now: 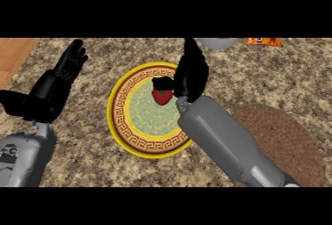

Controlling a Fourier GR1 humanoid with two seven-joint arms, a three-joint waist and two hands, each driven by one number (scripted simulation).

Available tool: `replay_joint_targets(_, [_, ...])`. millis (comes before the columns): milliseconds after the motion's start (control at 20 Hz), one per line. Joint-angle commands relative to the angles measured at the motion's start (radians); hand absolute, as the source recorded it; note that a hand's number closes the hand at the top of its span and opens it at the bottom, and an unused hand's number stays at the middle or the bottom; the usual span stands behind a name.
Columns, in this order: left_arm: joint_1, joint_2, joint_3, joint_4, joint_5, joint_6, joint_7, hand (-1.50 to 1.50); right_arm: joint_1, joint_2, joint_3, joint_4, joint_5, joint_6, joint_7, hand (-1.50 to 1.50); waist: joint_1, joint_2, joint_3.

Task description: Pick the tomato from the placemat and place it in the plate

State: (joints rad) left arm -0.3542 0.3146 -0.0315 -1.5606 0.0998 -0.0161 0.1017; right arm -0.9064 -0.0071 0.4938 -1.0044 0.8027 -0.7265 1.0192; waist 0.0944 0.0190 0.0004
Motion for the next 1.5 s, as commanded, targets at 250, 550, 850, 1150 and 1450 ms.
replay_joint_targets(250, [0.092,0.013,0.032,-0.022,0.007,-0.007,-0.031,0.0,-0.02,0.007,0.048,-0.019,-0.024,-0.402,0.131,-1.5,-0.036,-0.018,-0.001])
replay_joint_targets(550, [0.077,0.029,0.065,-0.029,0.003,0.007,0.02,0.0,0.134,0.007,0.055,-0.187,0.086,-0.425,0.17,-1.5,-0.099,-0.028,-0.001])
replay_joint_targets(850, [0.105,0.014,0.085,-0.027,0.007,0.01,0.007,0.0,0.486,-0.026,0.091,-0.536,0.22,-0.344,0.102,-1.5,-0.124,-0.029,-0.001])
replay_joint_targets(1150, [0.07,0.045,0.111,-0.063,0.015,-0.015,0.052,0.0,0.791,-0.113,0.176,-0.866,0.3,-0.264,0.076,-1.5,-0.115,-0.025,0.0])
replay_joint_targets(1450, [0.106,-0.013,0.068,-0.068,-0.034,0.006,0.03,0.0,1.026,-0.236,0.239,-1.076,0.323,-0.28,0.031,-1.5,-0.11,-0.023,0.0])
